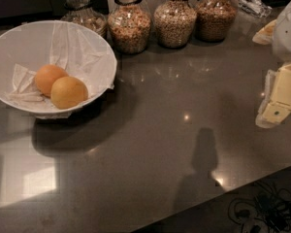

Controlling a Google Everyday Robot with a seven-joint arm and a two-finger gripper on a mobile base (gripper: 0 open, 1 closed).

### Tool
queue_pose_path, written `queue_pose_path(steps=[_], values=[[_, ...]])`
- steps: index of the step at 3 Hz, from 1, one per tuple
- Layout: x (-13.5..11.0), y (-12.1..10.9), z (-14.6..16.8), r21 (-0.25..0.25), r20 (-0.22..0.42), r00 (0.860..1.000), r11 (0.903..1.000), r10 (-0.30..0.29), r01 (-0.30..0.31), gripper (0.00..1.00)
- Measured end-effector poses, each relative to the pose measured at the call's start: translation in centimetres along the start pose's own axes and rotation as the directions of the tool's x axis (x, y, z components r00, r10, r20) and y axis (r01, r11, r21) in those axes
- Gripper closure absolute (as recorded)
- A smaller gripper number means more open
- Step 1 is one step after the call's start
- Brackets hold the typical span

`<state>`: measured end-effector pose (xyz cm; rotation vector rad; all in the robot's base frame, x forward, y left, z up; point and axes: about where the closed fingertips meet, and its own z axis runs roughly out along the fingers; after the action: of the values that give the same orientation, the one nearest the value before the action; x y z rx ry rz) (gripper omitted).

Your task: Pick orange from white bowl

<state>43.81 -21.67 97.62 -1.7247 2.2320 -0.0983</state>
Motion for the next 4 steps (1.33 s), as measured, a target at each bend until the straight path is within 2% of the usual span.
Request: queue_pose_path(steps=[1,2,3,4], values=[[0.0,0.0,0.0,0.0,0.0,1.0,1.0,0.0,0.0,0.0],[-1.9,0.1,1.8,0.003,0.055,0.998,0.9996,0.028,-0.028,0.0],[-5.6,0.2,4.2,0.008,0.121,0.992,0.9991,0.039,-0.041,0.0],[-9.3,-0.1,4.8,0.023,0.183,0.983,0.9995,0.016,-0.021,0.0]])
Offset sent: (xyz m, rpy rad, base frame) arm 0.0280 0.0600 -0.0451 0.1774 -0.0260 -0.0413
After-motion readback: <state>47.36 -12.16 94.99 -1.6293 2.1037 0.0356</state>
